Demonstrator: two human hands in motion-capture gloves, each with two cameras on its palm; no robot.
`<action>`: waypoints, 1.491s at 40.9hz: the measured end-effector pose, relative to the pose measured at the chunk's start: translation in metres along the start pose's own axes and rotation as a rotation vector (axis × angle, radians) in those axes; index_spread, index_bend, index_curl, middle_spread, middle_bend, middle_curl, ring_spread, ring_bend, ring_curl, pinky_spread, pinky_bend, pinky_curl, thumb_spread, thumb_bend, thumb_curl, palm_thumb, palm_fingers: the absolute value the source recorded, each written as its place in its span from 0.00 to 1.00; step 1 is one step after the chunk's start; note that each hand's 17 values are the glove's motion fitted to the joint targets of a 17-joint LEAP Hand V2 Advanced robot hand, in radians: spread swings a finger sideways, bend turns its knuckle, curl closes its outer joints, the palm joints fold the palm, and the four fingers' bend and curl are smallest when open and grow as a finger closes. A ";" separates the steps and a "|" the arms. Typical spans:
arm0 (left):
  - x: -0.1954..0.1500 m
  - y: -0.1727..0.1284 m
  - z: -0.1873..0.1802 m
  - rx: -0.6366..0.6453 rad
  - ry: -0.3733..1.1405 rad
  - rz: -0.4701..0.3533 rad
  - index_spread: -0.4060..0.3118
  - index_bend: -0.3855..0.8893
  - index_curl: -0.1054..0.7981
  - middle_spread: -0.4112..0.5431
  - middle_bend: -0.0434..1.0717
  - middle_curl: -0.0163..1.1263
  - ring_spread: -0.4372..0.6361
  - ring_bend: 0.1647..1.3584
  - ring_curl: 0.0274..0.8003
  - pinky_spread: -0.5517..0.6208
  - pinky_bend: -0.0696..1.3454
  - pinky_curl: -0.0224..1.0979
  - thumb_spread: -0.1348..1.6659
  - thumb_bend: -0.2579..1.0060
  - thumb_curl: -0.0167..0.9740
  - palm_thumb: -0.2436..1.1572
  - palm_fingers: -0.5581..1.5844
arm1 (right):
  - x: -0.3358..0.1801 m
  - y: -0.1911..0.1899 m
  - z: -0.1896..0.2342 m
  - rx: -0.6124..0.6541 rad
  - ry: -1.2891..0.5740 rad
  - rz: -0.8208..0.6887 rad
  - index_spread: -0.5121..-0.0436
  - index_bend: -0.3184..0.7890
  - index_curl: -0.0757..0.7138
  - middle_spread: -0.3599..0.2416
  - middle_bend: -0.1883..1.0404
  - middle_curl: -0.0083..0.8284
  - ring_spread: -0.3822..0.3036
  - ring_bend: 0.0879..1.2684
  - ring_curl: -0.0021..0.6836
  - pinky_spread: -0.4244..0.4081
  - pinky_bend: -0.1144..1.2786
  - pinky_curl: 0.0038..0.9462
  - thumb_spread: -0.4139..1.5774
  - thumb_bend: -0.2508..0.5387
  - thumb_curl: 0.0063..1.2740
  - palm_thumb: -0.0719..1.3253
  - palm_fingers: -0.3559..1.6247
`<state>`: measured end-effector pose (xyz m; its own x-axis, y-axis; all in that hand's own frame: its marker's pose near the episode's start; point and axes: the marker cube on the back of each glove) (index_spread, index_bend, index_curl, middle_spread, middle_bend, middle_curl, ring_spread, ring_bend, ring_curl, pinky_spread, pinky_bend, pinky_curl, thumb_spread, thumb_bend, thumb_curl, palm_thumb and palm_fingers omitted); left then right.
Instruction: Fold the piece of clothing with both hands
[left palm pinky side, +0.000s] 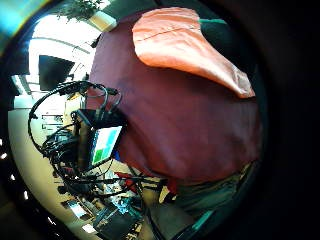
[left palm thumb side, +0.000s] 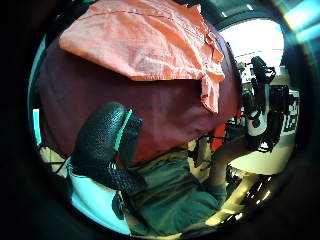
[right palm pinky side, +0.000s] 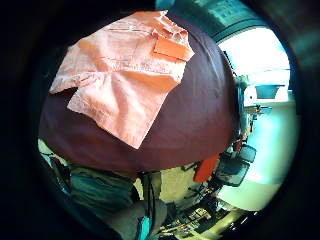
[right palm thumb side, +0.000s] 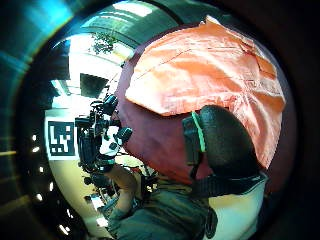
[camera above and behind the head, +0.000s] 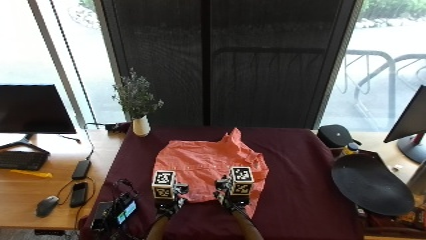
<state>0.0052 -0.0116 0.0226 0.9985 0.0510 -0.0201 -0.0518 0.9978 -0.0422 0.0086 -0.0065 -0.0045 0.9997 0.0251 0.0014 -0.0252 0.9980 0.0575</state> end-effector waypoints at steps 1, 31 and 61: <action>0.000 0.000 0.001 -0.001 -0.001 0.001 0.44 0.42 0.33 0.44 0.22 0.25 0.55 0.33 0.30 0.72 0.34 0.20 0.67 0.26 0.21 0.40 0.45 | -0.002 0.006 0.003 -0.047 -0.024 0.000 0.39 0.46 0.41 0.74 0.28 0.21 0.83 0.12 0.23 0.88 0.46 0.27 0.84 0.66 0.16 0.38 0.28; 0.008 -0.034 0.020 -0.002 0.032 0.056 0.45 0.40 0.42 0.45 0.21 0.33 0.55 0.35 0.36 0.74 0.34 0.27 0.68 0.18 0.29 0.39 0.43 | 0.050 0.009 0.021 -0.136 -0.017 0.058 0.42 0.35 0.38 0.77 0.31 0.32 0.85 0.19 0.37 0.85 0.58 0.37 0.79 0.46 0.23 0.44 0.23; 0.016 -0.051 0.051 -0.141 -0.035 0.167 0.46 0.45 0.43 0.46 0.23 0.37 0.57 0.36 0.37 0.72 0.37 0.31 0.62 0.20 0.33 0.37 0.43 | 0.028 -0.009 0.076 -0.293 -0.405 -0.286 0.50 0.47 0.40 0.80 0.29 0.35 0.86 0.26 0.43 0.81 0.62 0.37 0.71 0.31 0.26 0.52 0.24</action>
<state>0.0247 -0.0591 0.0750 0.9758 0.2187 -0.0041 -0.2158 0.9596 -0.1808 0.0373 -0.0194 0.0704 0.8856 -0.2145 0.4119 0.3048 0.9377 -0.1669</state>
